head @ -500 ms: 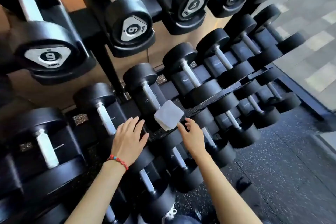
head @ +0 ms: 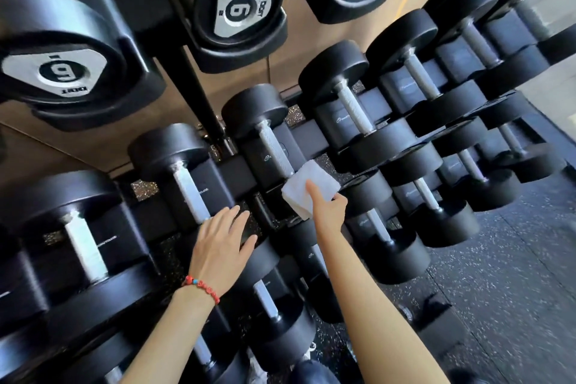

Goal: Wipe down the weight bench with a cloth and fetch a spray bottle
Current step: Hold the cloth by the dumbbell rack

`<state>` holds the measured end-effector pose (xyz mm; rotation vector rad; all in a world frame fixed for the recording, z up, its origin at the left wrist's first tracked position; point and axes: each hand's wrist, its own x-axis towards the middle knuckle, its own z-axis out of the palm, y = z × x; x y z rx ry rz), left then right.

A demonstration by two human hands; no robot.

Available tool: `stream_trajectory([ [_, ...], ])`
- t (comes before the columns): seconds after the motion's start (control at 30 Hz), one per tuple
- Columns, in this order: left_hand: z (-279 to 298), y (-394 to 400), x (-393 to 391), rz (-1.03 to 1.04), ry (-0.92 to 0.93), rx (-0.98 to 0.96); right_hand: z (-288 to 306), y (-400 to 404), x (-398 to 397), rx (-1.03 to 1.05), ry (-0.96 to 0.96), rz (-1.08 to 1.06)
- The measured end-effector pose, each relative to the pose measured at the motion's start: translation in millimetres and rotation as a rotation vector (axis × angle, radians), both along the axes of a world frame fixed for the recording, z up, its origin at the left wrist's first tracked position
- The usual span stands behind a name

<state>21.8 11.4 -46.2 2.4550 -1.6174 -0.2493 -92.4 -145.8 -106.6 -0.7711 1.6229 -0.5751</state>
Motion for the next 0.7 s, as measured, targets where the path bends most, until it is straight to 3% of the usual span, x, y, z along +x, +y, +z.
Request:
stream_trajectory([
  [0.47, 0, 10, -3, -0.067, 0.012, 0.002, 1, 9, -3, 0.09, -0.021, -0.116],
  [0.7, 8, 29, -9, -0.109, 0.032, 0.025, 7, 38, -30, 0.143, -0.264, -0.246],
])
